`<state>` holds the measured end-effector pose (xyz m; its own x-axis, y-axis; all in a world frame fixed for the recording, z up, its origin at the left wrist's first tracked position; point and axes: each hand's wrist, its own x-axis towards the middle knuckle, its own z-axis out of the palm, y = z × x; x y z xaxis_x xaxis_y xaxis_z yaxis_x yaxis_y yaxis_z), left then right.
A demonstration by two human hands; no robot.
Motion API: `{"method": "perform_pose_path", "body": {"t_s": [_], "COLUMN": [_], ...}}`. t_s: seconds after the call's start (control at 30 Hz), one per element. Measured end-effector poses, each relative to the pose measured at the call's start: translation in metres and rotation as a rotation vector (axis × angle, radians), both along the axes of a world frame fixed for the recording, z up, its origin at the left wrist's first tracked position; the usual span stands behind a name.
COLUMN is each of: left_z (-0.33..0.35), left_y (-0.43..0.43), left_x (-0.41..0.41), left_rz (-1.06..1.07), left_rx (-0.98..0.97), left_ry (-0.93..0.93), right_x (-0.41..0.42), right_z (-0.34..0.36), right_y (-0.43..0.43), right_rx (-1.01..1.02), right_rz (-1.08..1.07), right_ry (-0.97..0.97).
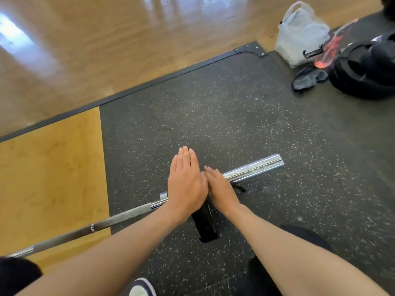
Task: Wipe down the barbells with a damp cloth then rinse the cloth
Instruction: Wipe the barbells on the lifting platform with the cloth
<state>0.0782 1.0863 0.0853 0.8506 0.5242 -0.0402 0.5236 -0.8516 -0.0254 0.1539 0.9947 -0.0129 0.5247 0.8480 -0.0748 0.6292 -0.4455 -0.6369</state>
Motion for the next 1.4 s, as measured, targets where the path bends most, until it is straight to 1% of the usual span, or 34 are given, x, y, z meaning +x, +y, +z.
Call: {"method": "perform_pose_path", "body": {"t_s": [0.07, 0.17, 0.3, 0.37, 0.47, 0.5, 0.57, 0.67, 0.7, 0.77, 0.8, 0.87, 0.9, 0.93, 1.03, 1.07, 1.13, 1.2, 1.27, 1.33, 1.4], "left_z": [0.0, -0.001, -0.002, -0.001, -0.002, -0.002, -0.004, -0.008, -0.008, -0.008, -0.009, -0.009, -0.008, -0.007, -0.008, -0.008, -0.009, -0.01, -0.007, -0.002, 0.002], "left_y": [0.0, 0.0, -0.001, -0.001, 0.0, 0.0, 0.001, 0.003, 0.003, 0.003, 0.003, 0.002, 0.001, 0.001, 0.002, 0.004, 0.008, 0.011, 0.011, 0.009, 0.007], "left_x": [0.0, 0.0, 0.0, -0.001, -0.001, 0.0, 0.001, 0.0, 0.0, -0.001, -0.001, -0.001, -0.002, -0.001, 0.0, 0.0, -0.001, -0.002, -0.003, 0.001, 0.007], "left_rz": [0.002, 0.016, -0.002, -0.009, -0.007, -0.005, -0.005, -0.006, -0.004, -0.013, -0.018, -0.021, -0.019, -0.018, -0.002, 0.003, -0.003, -0.027, -0.025, 0.023, 0.088], "left_rx": [-0.001, 0.001, 0.0, 0.002, -0.005, -0.007, -0.004, 0.002, 0.007, 0.012, 0.013, 0.009, 0.0, -0.012, -0.053, -0.063, -0.07, -0.053, -0.05, -0.075, -0.094], "left_ry": [-0.001, -0.013, -0.025, -0.009, -0.012, -0.019, -0.033, -0.041, -0.042, -0.037, -0.041, -0.058, -0.063, -0.065, -0.094, -0.112, -0.121, -0.093, -0.063, -0.066, -0.069], "right_x": [-0.01, -0.016, 0.004, 0.025, 0.05, 0.05, 0.033, -0.006, -0.012, -0.006, 0.002, 0.018, 0.023, 0.024, 0.013, 0.011, 0.015, 0.021, 0.027, 0.039, 0.054], "right_z": [-0.009, -0.029, -0.038, -0.038, -0.038, -0.039, -0.039, -0.048, -0.054, -0.058, -0.057, -0.055, -0.053, -0.05, -0.041, -0.037, -0.043, -0.049, -0.051, -0.048, -0.042], "right_y": [0.005, 0.004, -0.015, -0.025, -0.03, -0.028, -0.015, 0.007, 0.009, 0.0, -0.009, -0.029, -0.033, -0.03, 0.011, 0.024, 0.029, 0.011, -0.013, -0.029, -0.028], "right_rx": [0.02, -0.013, 0.012, -0.003, -0.107, -0.109, -0.036, 0.075, 0.109, 0.156, 0.165, 0.141, 0.123, 0.111, 0.058, 0.05, 0.088, 0.127, 0.103, 0.046, -0.06], "right_rz": [-0.026, -0.051, 0.076, -0.01, -0.21, -0.249, -0.28, -0.195, -0.164, -0.07, 0.013, 0.156, 0.163, 0.109, -0.161, -0.18, -0.095, 0.065, 0.209, 0.208, 0.069], "right_ry": [0.01, -0.193, -0.447, -0.512, -0.493, -0.48, -0.448, -0.396, -0.415, -0.449, -0.472, -0.508, -0.517, -0.522, -0.454, -0.446, -0.454, -0.448, -0.467, -0.521, -0.515]}}
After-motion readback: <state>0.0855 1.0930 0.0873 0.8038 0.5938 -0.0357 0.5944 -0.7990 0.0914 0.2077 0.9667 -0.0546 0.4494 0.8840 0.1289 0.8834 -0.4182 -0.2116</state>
